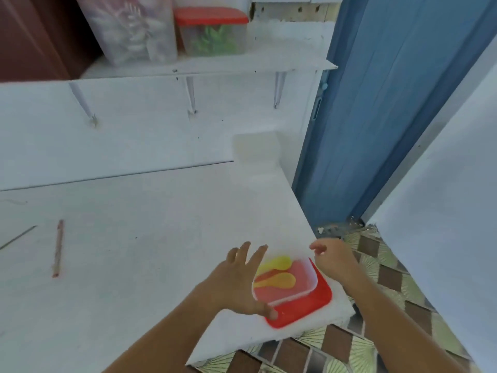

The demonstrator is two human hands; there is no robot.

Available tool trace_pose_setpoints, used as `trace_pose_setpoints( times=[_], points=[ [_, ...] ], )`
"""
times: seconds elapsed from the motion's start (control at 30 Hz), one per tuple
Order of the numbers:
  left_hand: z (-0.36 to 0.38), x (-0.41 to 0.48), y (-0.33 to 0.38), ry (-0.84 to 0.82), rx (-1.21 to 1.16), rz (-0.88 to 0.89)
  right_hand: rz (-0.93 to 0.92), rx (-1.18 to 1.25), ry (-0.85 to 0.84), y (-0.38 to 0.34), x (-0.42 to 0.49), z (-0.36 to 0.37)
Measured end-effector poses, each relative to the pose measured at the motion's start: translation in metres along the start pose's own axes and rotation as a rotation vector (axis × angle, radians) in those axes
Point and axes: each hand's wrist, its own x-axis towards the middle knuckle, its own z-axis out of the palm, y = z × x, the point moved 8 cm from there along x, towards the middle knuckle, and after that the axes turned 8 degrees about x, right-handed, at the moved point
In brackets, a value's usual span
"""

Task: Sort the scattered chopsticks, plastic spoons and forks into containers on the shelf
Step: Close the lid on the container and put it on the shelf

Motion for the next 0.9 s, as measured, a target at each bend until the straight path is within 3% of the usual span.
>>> trace_pose_setpoints(
  times=[0.07,0.3,0.4,0.6,0.8,0.9],
  points=[
    [0.019,0.006,0.001,-0.016,0.034,0.005,0.124,-0.054,-0.097,0.032,-0.021,0.024],
    [0.022,-0.005,-0.021,0.201,-0.106,-0.025,0.187,-0.137,0.067,0.034,-0.053,0.035],
    [0.023,-0.026,-0.051,0.255,-0.134,-0.051,0.248,-0.161,0.023,0.036,-0.052,0.036],
    [0.027,-0.06,-0.094,0.253,-0.2,-0.099,0.257,0.125,0.028,0.02,-0.036,-0.008],
    [0.041,-0.061,-0.095,0.12,-0.268,-0.111,-0.089,0.153,0.146,-0.089,-0.035,-0.099],
    [0.014,-0.074,-0.098,0.308,-0.487,-0.179,-0.294,0.196,0.182,-0.14,-0.062,-0.104]
  ],
)
